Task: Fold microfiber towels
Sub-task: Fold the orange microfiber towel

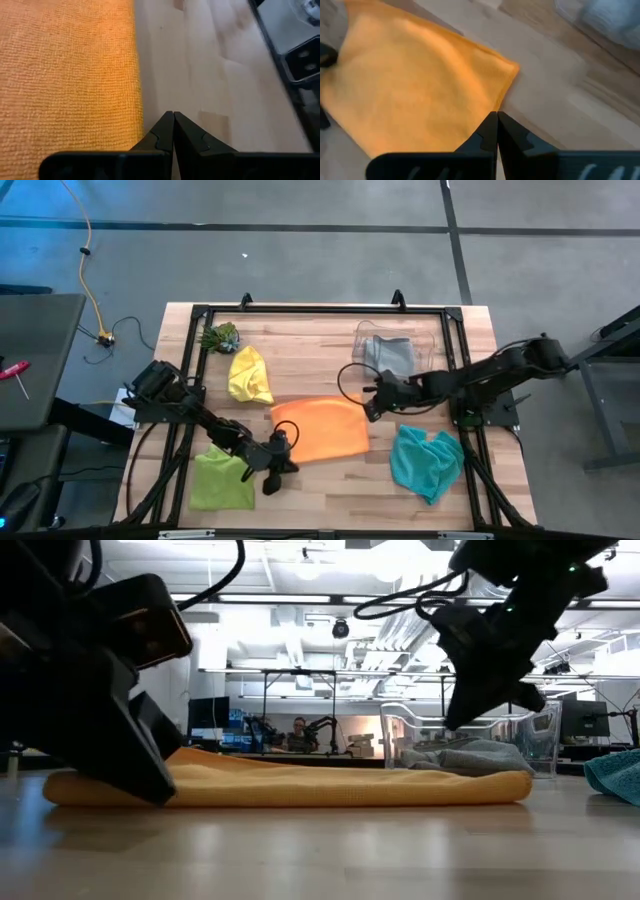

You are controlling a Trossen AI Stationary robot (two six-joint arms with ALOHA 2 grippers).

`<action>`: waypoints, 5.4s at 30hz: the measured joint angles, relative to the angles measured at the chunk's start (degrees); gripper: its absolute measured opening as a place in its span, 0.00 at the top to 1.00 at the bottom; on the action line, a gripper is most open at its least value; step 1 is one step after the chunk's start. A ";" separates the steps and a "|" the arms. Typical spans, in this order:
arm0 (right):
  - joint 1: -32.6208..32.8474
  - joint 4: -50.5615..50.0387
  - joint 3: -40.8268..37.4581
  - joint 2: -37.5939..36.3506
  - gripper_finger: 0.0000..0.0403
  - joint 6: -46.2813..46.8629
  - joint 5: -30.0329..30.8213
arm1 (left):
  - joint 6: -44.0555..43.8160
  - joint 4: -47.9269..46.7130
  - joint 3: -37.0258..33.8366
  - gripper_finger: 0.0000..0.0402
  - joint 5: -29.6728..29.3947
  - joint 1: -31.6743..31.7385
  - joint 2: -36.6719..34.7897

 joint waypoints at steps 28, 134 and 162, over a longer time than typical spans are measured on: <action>-7.14 20.00 0.23 18.69 0.60 0.80 -5.94 | -1.95 -4.47 5.92 1.00 -1.34 7.18 -4.06; -1.10 7.16 0.04 9.97 0.41 24.58 -8.46 | 8.11 -15.49 7.02 1.00 -0.49 16.50 -4.10; -4.15 21.42 0.02 15.83 0.60 30.40 -4.30 | 8.11 -15.53 7.02 1.00 -0.49 16.44 -4.10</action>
